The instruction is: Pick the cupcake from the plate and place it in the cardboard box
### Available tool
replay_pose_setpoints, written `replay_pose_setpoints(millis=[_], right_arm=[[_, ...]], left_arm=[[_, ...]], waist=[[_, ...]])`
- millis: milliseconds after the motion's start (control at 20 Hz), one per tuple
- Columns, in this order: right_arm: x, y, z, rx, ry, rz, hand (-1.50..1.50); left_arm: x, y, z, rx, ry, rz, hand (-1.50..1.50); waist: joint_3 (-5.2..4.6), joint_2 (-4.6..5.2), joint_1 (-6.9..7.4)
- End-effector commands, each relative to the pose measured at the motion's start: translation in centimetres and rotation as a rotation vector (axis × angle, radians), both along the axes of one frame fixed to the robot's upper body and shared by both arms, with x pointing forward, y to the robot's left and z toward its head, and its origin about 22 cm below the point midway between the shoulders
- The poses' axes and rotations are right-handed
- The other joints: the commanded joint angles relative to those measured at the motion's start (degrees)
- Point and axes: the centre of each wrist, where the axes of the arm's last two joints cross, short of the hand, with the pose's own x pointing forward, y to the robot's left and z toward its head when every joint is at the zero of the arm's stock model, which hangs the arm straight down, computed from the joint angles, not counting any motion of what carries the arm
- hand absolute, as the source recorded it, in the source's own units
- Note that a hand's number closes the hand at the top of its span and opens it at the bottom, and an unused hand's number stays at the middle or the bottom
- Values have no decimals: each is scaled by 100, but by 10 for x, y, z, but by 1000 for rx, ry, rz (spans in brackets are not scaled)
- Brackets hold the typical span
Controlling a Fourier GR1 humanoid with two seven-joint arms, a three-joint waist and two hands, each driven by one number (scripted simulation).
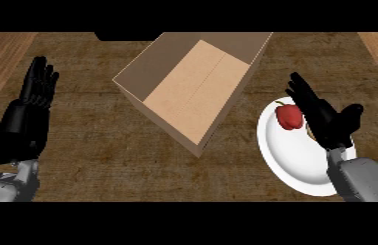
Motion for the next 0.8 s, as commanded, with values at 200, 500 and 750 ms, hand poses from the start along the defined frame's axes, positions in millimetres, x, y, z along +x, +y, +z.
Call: replay_pose_setpoints(millis=[200, 500, 750], right_arm=[[12, -70, 40, 146, -96, 292, -150], [-22, -116, 24, -305, -191, 501, -150], [-23, -161, 7, 31, -320, 481, -150]], left_arm=[[-19, 61, -44, 281, 235, 182, 0], [-26, 63, -60, 296, 345, 183, 0], [-13, 67, -60, 287, 346, 164, 0]], waist=[[-129, 52, 36], [-105, 85, -42], [-106, 111, 79]])
